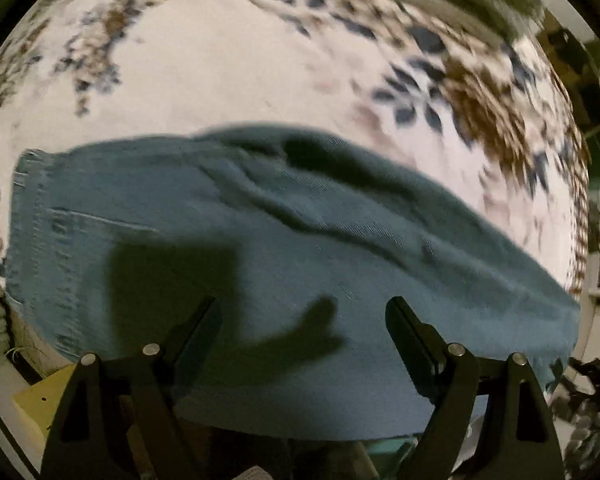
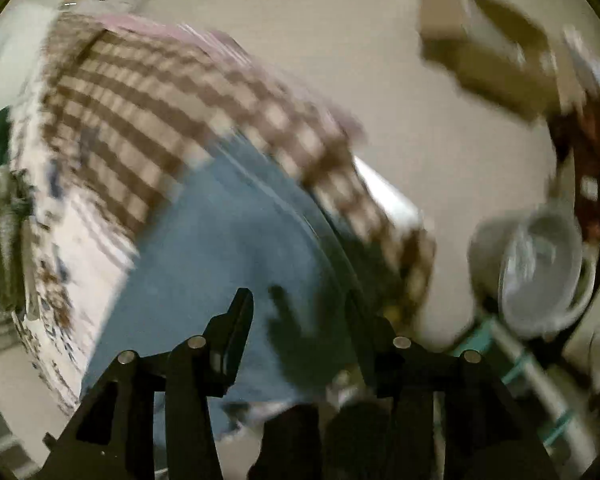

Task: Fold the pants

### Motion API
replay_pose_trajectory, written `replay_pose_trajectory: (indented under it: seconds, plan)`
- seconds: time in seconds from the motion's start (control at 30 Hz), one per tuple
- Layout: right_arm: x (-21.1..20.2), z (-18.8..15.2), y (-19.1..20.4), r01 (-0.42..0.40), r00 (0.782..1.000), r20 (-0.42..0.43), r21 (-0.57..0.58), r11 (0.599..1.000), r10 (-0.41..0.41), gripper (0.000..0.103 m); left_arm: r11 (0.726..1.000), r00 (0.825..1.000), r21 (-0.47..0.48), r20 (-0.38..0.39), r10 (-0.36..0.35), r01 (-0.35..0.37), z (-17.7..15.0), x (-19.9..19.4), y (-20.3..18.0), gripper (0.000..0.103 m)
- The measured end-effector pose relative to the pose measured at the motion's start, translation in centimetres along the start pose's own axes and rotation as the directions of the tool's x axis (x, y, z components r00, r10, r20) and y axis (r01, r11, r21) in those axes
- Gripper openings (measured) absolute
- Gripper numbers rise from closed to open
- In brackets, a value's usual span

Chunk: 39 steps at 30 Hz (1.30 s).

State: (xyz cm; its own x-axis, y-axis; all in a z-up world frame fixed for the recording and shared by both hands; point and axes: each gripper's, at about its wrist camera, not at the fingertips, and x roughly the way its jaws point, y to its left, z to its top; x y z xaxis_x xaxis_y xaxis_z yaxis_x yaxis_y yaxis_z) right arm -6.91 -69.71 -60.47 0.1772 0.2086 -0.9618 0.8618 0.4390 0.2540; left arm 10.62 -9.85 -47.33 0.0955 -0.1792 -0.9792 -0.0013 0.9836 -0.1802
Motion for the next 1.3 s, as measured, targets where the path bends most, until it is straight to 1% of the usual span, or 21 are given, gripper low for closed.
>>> replay_pose_trajectory:
  seconds: [0.03,0.07,0.13,0.2,0.27,0.3,0.33,0.37,0.43,0.47,0.5,0.6,0.67,0.73,0.8,0.87,0.9,1.0,1.1,1.2,1.3]
  plan:
    - [1.0,-0.7,-0.8,-0.024,0.999,-0.027,0.030,0.999,0.024,0.046,1.000,1.000,0.013,-0.007,0.001,-0.001,-0.2,0.3,-0.4,0.083]
    - [1.4,-1.3,-1.2,-0.027,0.999,-0.022,0.052,0.998,0.028,0.017,1.000,1.000,0.028,-0.016,0.003,-0.003,-0.4,0.5,-0.8,0.083]
    - [0.6,-2.3,-1.0,0.008,0.998,0.055,0.025,1.000,-0.009,0.010,0.998,1.000,0.055,-0.030,0.001,0.001,-0.7,0.8,-1.5,0.083]
    - [-1.8,-3.0,-0.1,0.074,0.978,0.197,-0.052,0.996,-0.062,0.007,0.997,0.999,0.073,-0.036,-0.003,0.006,-0.9,1.0,-2.0,0.083]
    - [-2.4,-2.8,0.5,0.231,0.945,0.260,-0.111,0.967,-0.196,0.007,0.996,0.999,0.087,-0.039,-0.003,0.006,-1.1,1.2,-2.3,0.083]
    - [-1.9,-2.4,0.3,0.298,0.936,0.238,-0.144,0.944,-0.259,0.007,0.996,0.999,0.092,-0.043,-0.002,0.006,-1.1,1.3,-2.4,0.083]
    - [-1.3,-1.7,0.0,0.313,0.940,0.189,-0.160,0.936,-0.283,0.008,0.995,0.999,0.097,-0.050,-0.003,0.008,-1.1,1.5,-2.6,0.083]
    - [-1.1,-1.3,-0.2,0.309,0.946,0.157,-0.163,0.937,-0.284,0.008,0.995,0.999,0.100,-0.053,-0.004,0.009,-1.1,1.7,-2.9,0.083]
    - [-2.4,-0.5,0.1,0.197,0.972,0.166,-0.168,0.966,-0.169,0.020,0.994,0.999,0.106,-0.051,-0.007,0.012,-1.0,1.7,-3.2,0.083]
    - [-3.0,-0.1,0.4,0.148,0.975,0.189,-0.166,0.975,-0.116,0.039,0.994,0.999,0.103,-0.038,-0.020,0.024,-1.1,1.6,-3.7,0.083]
    - [-3.6,0.5,1.2,0.110,0.976,0.205,-0.172,0.979,-0.073,0.051,0.994,0.999,0.111,-0.031,-0.015,0.018,-1.0,1.6,-4.0,0.083]
    - [-2.8,3.2,3.6,0.025,0.982,0.186,-0.183,0.983,0.010,0.051,0.993,1.000,0.114,-0.022,-0.018,0.020,-0.5,1.7,-4.8,0.084]
    - [-0.8,5.3,5.3,0.039,0.988,0.155,-0.185,0.982,-0.010,0.051,0.993,1.000,0.112,-0.020,-0.022,0.024,-0.1,1.8,-5.4,0.084]
    - [1.3,6.6,6.2,0.104,0.989,0.120,-0.199,0.975,-0.082,0.049,0.993,1.000,0.115,-0.015,-0.027,0.028,0.2,1.7,-5.8,0.083]
    - [1.1,6.5,7.4,0.178,0.974,0.179,-0.230,0.957,-0.138,0.016,0.992,1.000,0.121,-0.005,-0.027,0.028,0.4,1.5,-6.1,0.083]
    - [0.2,5.3,8.3,0.213,0.959,0.243,-0.264,0.941,-0.149,0.009,0.991,1.000,0.131,0.003,-0.028,0.028,0.6,1.4,-6.5,0.083]
    - [-0.7,4.4,8.7,0.224,0.948,0.284,-0.275,0.935,-0.143,0.008,0.992,0.999,0.126,0.027,0.020,-0.023,0.8,1.4,-6.7,0.083]
    - [-3.5,1.6,9.5,0.251,0.913,0.390,-0.313,0.916,-0.117,0.007,0.992,1.000,0.125,0.024,0.015,-0.018,0.9,1.4,-7.6,0.084]
    - [-6.1,0.2,9.8,0.248,0.888,0.453,-0.335,0.909,-0.076,0.007,0.992,1.000,0.124,0.028,0.010,-0.013,1.3,0.5,-6.8,0.083]
    - [-8.5,1.0,10.2,0.248,0.875,0.479,-0.337,0.908,-0.062,0.007,0.992,1.000,0.122,0.016,0.014,-0.016,0.9,0.7,-6.8,0.083]
    - [-7.6,2.7,9.9,0.254,0.881,0.465,-0.312,0.916,-0.086,0.008,0.993,1.000,0.114,0.014,0.012,-0.014,0.8,0.8,-6.8,0.083]
